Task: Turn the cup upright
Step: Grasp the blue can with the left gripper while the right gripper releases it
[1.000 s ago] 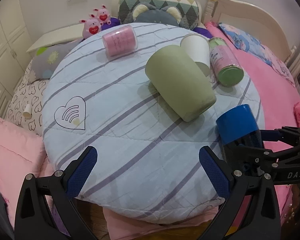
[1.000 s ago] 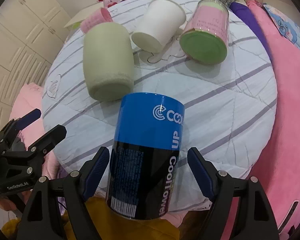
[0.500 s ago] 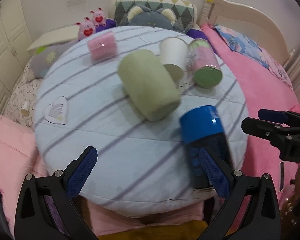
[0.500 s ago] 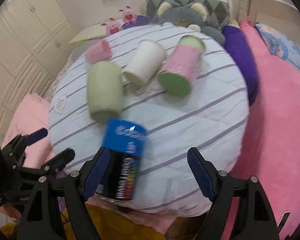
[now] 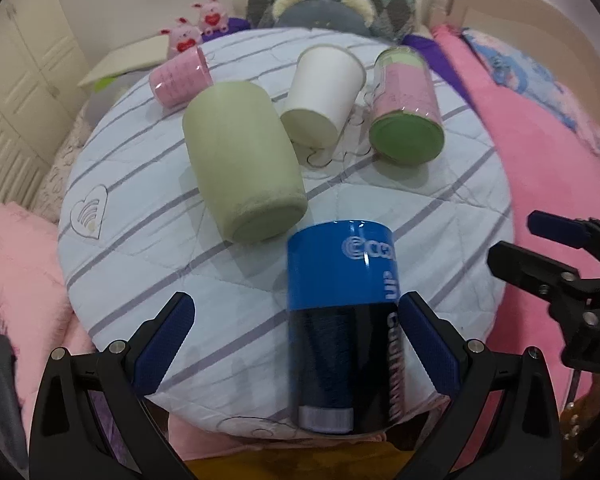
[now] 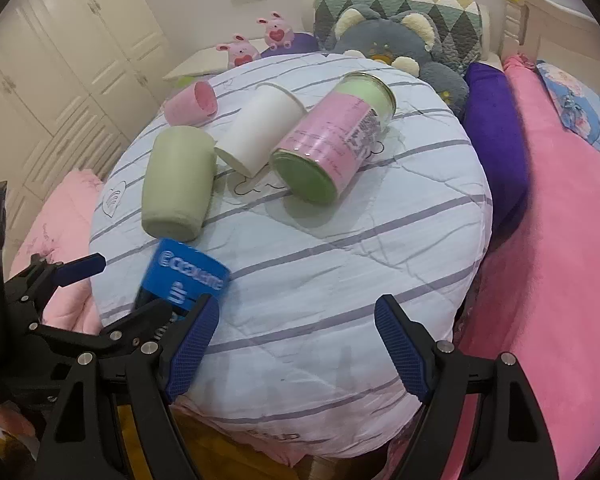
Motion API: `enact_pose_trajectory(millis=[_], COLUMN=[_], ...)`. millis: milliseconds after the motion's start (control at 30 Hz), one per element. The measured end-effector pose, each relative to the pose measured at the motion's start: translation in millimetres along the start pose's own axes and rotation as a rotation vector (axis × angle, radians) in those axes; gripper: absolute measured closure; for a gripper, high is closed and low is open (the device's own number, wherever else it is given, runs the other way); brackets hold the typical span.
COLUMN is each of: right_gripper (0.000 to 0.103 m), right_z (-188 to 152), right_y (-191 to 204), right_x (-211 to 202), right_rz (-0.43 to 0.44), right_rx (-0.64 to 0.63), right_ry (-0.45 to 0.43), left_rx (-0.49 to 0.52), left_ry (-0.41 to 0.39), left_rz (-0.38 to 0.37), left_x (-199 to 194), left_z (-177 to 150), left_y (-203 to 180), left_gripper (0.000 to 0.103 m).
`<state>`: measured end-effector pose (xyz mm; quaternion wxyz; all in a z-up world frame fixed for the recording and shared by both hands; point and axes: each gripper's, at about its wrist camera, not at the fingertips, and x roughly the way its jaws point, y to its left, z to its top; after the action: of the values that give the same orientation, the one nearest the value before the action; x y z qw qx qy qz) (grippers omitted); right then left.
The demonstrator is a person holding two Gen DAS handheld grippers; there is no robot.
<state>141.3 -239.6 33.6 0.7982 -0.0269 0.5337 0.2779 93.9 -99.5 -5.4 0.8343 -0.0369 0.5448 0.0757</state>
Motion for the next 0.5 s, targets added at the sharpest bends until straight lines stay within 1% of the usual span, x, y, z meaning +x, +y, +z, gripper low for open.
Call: enact_pose_trajectory(millis=[100,167,200,233,267,300,367,433,500], right_gripper=[0.022,0.022,0.022,0.022,0.022,0.022,0.022,0.022,0.022], right_z=[0.1,0.0,0.1,-0.3,-0.2,-0.4,-0.4,-1.5,-3.3], right_y=[-10.3,-16.5,-18.7,-22.6,-25.3,-26.8,-29.8,-31.4,-32.5], right_x=[2.4,5.3,6.7,9.5,12.7,15.6,24.0,29.5,31.2], right_rz=[0.016,0.036,0.046,0.065,0.081,0.091,0.108,0.119,0.131], right_rx=[-0.017,-0.027,-0.026,-0.023,-0.02,-0.019,-0.019,-0.019,-0.022], right_ry=[-0.009,-0.02,-0.023,-0.026,-0.025,-0.022,-0.01,0.0,0.0], left_rx=[-0.026,-0.029,-0.029,-0.033,-0.045,-0.058,-0.073,-0.07,-0.067], left_ry=[0.019,0.022,0.028,0.041,0.055,0.072,0.087,0.065,0.061], left_rz=[0.036,0.086,0.096,0.092,0.069,0.051,0.048,0.053,0.041], left_x=[7.1,12.6,14.2,17.6,20.7,24.0,28.6,26.9,25.6], left_z=[2.1,4.3,4.6,5.1,5.3,6.3,7.5,8.0,7.3], left_y=[-6.5,-11.0,-12.9,-13.9,-13.6,-12.8,-10.9,-10.8,-11.1], left_gripper=[0.0,0.001,0.003,0.012,0.019,0.032,0.034,0.034,0.034])
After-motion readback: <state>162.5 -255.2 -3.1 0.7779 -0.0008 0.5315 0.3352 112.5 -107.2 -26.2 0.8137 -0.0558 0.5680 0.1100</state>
